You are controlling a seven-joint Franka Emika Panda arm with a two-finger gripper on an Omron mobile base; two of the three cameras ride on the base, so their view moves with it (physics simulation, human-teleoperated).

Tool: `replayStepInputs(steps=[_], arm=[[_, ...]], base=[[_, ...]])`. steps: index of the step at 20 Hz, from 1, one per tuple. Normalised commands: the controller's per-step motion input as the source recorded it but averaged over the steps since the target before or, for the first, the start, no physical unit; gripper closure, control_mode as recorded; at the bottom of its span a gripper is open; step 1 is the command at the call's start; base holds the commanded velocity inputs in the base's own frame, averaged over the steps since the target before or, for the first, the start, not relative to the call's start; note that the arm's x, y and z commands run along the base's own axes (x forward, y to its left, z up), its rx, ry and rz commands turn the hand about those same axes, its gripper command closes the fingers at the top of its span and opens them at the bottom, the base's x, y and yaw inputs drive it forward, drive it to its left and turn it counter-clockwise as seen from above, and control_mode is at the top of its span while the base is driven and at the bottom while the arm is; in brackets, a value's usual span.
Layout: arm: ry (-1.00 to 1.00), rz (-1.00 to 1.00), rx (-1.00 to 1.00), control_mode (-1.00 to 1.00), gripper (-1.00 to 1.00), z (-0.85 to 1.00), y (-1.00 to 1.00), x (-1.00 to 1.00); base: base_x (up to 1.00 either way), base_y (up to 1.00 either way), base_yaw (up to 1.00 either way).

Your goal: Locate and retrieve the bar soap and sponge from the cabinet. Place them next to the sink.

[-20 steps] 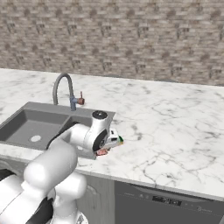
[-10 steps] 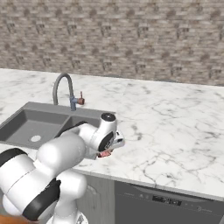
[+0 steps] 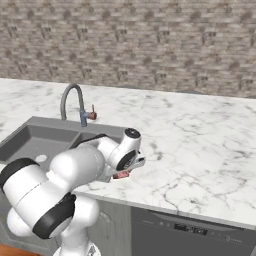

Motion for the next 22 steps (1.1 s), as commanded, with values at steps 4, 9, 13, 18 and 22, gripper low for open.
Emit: replayStepInputs(steps=[4,9,13,18,22], arm=[[0.02,0.00,0.00,-1.00,-1.00,0.00,0.00,0.00],[0.02,-0.01,-0.02,-1.00,-1.00,0.00,0.05,-0.03],[0.00,0.01,0.00,-1.00,-1.00,0.00,0.05,-0.20],[0.00,0.04,0.00,-1.00,-1.00,0.13,0.00,-0.16],[0.00,0.02,-0.05,-1.00,-1.00,0.66,0.14,-0.12]], base=[[0.00,0.00,0.00],[0.00,0.00,0.00],[0.00,0.00,0.00],[0.00,0.00,0.00],[0.00,0.00,0.00]])
